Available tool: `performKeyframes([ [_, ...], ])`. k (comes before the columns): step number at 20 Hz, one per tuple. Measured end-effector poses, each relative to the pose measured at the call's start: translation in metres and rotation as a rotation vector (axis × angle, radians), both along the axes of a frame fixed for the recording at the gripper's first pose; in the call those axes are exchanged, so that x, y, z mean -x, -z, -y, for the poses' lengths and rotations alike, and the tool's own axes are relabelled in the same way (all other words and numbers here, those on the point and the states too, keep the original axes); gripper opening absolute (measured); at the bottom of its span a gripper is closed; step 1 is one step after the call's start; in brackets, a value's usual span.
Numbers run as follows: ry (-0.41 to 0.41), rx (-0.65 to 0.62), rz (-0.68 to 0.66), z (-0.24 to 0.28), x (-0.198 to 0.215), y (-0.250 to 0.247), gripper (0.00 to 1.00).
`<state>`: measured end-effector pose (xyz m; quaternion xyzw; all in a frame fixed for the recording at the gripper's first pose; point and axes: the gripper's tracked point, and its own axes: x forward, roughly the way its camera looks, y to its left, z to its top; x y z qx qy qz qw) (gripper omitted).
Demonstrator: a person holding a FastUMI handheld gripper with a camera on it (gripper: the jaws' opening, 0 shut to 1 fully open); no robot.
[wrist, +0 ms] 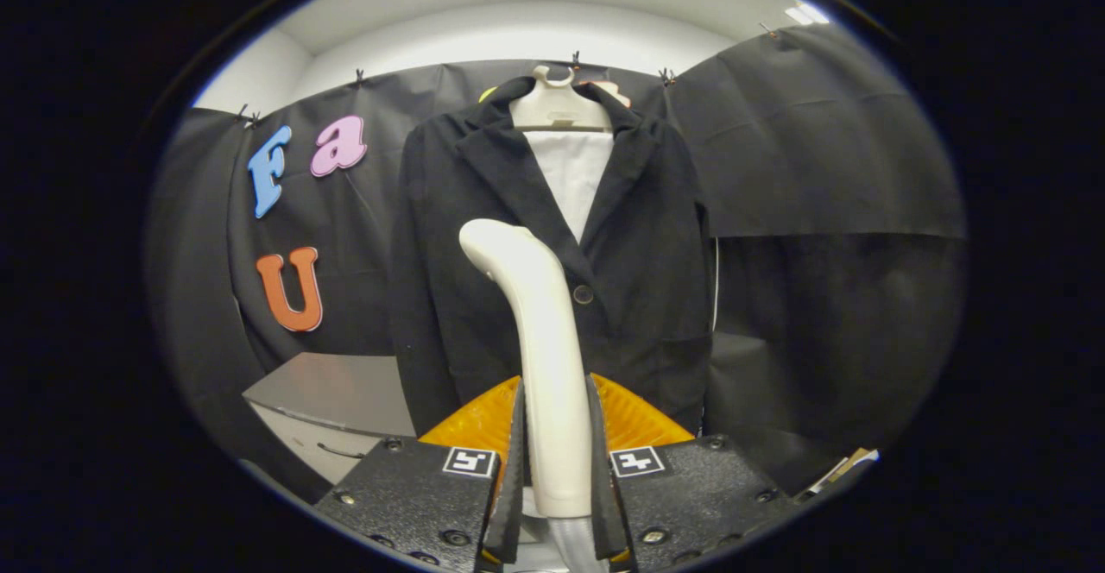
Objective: Iron the clothes twice with a garment steamer, once on the left side and once on the right side.
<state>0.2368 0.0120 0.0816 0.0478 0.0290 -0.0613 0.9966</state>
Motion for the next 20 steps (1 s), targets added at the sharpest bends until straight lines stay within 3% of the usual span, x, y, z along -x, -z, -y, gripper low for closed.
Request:
performKeyframes([
  [20, 0.019, 0.0, -0.166, 0.011, 0.005, 0.103, 0.35],
])
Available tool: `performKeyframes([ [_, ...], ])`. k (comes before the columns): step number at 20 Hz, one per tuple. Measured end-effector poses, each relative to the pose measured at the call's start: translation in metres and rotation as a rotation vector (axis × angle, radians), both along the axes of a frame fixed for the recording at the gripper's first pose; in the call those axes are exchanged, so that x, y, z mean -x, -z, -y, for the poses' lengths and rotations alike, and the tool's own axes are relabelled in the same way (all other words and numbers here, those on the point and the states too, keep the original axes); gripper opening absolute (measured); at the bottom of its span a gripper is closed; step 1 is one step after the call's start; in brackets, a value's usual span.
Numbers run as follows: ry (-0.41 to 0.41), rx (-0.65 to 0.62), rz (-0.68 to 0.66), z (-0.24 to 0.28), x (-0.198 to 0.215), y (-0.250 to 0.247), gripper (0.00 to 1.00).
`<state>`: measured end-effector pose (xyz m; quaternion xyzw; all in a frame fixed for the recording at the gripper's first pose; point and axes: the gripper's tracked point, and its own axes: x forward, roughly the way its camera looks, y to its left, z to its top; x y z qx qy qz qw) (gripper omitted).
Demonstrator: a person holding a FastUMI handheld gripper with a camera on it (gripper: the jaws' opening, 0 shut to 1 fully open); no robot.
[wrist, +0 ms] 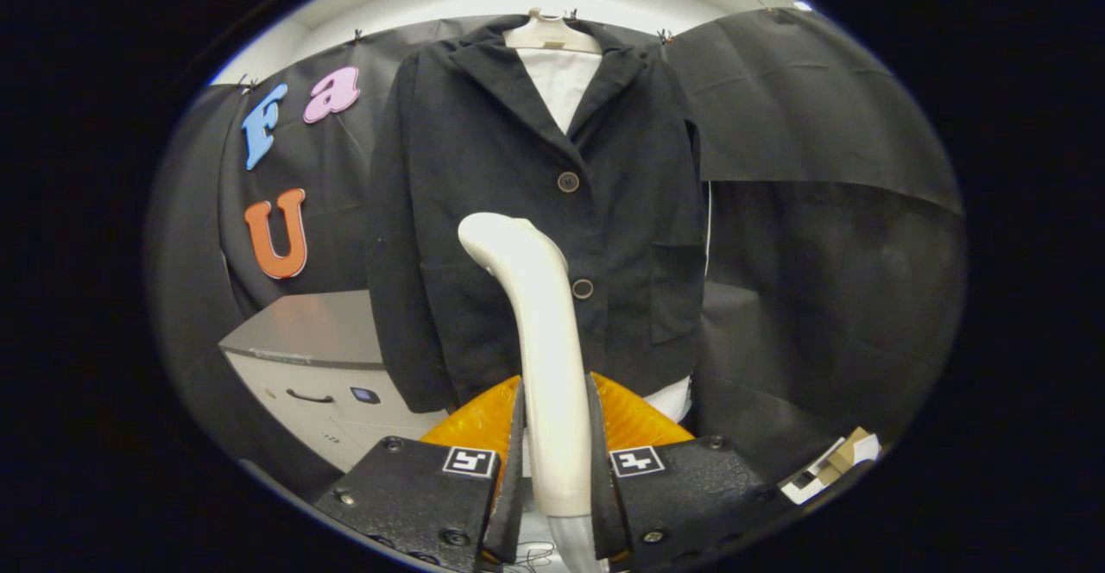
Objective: Iron the clothes twice with a garment steamer, once on the left side and once on the right side.
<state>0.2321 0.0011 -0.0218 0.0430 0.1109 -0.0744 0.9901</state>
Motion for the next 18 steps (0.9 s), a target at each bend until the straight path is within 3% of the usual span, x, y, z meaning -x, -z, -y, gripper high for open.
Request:
performKeyframes([
  [11, -0.005, -0.045, -0.082, 0.001, 0.01, 0.049, 0.35],
  [18, 0.006, -0.083, -0.044, 0.013, 0.035, 0.026, 0.35],
])
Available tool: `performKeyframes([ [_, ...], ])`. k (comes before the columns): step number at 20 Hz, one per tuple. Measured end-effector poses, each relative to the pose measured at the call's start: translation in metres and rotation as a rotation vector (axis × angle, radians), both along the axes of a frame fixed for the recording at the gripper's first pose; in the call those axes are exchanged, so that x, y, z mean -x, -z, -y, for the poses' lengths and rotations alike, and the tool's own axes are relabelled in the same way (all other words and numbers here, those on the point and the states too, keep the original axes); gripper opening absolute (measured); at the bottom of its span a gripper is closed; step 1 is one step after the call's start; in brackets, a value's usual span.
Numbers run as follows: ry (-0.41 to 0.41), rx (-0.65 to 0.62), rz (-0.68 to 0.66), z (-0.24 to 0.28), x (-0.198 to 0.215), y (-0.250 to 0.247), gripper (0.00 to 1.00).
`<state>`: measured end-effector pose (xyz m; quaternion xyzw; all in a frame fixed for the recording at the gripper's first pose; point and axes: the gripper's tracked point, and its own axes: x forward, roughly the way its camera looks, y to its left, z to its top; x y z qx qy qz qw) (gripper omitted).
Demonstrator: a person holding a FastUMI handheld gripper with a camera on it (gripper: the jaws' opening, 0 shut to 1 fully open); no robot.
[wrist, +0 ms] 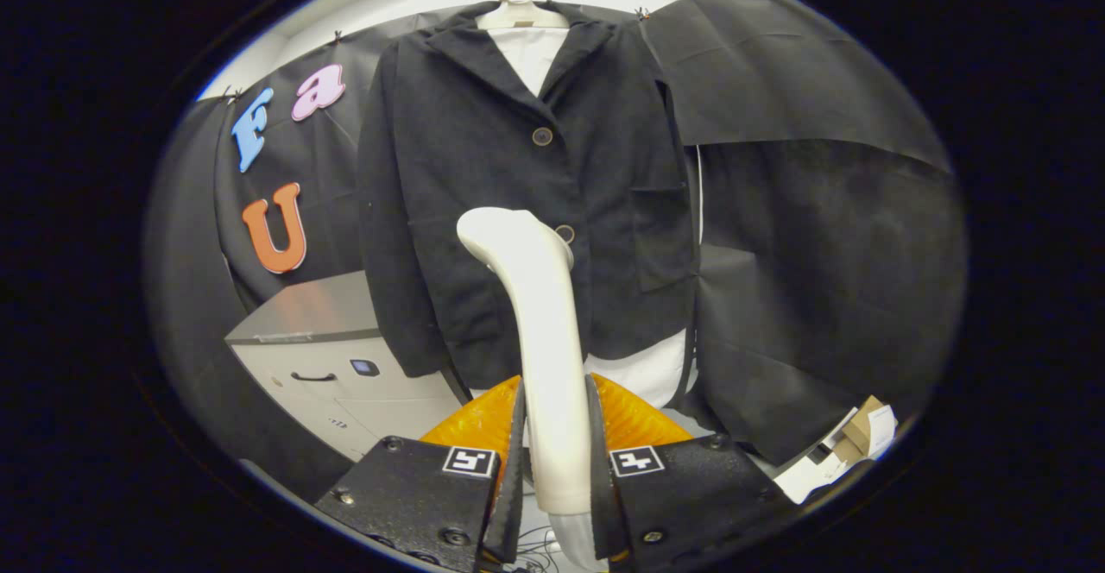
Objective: Iron the clothes twice with a garment steamer, once on the left side and once on the right side.
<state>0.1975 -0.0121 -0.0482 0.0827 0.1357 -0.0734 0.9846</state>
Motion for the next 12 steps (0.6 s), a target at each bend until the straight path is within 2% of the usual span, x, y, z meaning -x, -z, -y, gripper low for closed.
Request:
performKeyframes([
  [7, 0.037, -0.016, 0.108, 0.032, 0.041, -0.071, 0.35],
  [12, 0.078, -0.057, 0.201, 0.068, 0.052, -0.13, 0.35],
])
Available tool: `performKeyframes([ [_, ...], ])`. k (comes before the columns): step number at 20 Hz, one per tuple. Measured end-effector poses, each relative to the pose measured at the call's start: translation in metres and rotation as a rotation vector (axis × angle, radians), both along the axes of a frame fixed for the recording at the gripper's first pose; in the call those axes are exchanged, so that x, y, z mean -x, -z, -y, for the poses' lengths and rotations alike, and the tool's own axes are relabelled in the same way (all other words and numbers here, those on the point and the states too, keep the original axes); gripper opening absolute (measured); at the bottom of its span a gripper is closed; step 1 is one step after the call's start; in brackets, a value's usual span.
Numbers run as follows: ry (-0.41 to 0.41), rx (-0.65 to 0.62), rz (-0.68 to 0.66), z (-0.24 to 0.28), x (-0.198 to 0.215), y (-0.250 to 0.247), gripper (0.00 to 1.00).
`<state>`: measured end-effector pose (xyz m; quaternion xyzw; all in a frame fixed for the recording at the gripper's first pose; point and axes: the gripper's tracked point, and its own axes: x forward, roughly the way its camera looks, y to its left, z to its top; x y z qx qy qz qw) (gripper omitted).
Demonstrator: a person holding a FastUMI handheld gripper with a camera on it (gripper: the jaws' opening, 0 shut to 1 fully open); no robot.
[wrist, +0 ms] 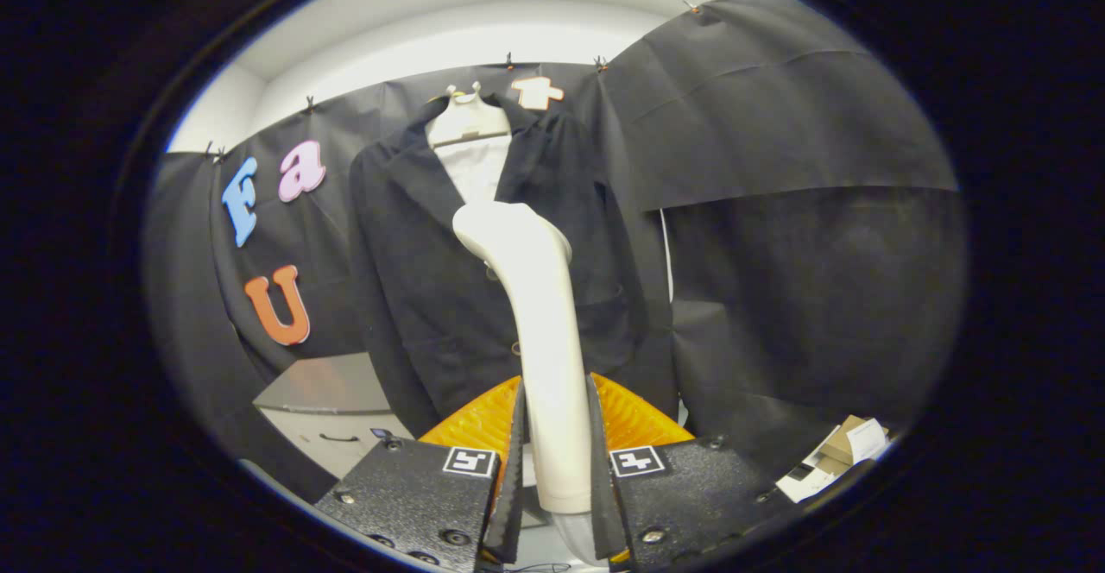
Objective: Iron the clothes twice with a garment steamer, once on the left side and once on the right side.
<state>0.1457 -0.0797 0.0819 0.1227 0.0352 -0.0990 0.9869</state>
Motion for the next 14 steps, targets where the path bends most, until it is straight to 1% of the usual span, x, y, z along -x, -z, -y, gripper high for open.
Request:
performKeyframes([
  [5, 0.021, -0.065, 0.098, 0.042, -0.02, -0.062, 0.35],
  [9, 0.015, -0.073, 0.157, 0.07, -0.048, -0.106, 0.35],
  [14, -0.035, -0.052, 0.201, 0.08, -0.083, -0.145, 0.35],
])
